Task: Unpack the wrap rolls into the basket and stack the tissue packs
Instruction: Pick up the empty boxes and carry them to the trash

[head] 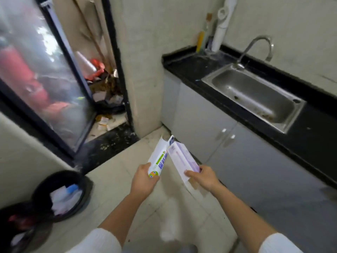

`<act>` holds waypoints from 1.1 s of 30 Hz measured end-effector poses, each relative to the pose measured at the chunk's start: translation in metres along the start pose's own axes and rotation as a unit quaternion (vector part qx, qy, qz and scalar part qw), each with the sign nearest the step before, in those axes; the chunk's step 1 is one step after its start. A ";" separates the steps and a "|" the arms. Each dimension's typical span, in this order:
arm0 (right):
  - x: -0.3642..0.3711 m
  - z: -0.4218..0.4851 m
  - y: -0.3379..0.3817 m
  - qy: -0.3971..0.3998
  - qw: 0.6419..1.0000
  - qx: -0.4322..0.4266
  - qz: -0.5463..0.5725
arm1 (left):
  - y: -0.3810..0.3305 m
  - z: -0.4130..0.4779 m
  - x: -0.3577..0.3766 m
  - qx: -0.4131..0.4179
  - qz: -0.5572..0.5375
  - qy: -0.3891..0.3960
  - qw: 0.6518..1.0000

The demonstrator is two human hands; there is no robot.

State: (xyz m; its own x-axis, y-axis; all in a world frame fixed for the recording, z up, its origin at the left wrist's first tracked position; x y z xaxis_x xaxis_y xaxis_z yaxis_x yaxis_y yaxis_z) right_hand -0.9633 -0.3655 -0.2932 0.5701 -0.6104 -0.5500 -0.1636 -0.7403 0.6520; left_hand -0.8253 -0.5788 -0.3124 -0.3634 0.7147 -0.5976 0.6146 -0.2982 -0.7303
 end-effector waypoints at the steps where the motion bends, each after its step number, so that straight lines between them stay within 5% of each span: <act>1: 0.030 0.000 0.018 0.014 1.000 -0.004 -0.010 | 0.026 0.003 -0.024 -0.016 -0.007 -0.010 1.000; 14: 0.438 -0.018 0.167 0.213 0.969 0.031 -0.118 | 0.338 0.020 -0.281 -0.243 -0.091 -0.041 0.965; 25: 0.654 0.075 0.154 0.251 0.934 -0.011 -0.252 | 0.533 0.099 -0.257 -0.361 -0.131 -0.049 0.922; 33: 0.746 0.121 0.124 0.272 0.916 -0.093 -0.279 | 0.599 0.140 -0.211 -0.333 -0.170 -0.047 0.927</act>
State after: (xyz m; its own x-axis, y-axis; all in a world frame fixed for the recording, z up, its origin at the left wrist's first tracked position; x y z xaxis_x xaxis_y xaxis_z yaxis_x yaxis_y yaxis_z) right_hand -0.6556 -0.9470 -0.6860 0.8482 0.1178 -0.5165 0.3879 -0.8021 0.4541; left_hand -0.4780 -0.9970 -0.6699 -0.6544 0.6291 -0.4196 0.7383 0.4115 -0.5344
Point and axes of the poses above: each hand's wrist, its own z-axis towards the middle knuckle, its own x-axis out of the palm, y = z × x, the point moved 10 cm from there along z, towards the middle knuckle, and after that the axes turned 1 degree about -y, right-handed, at the moved point
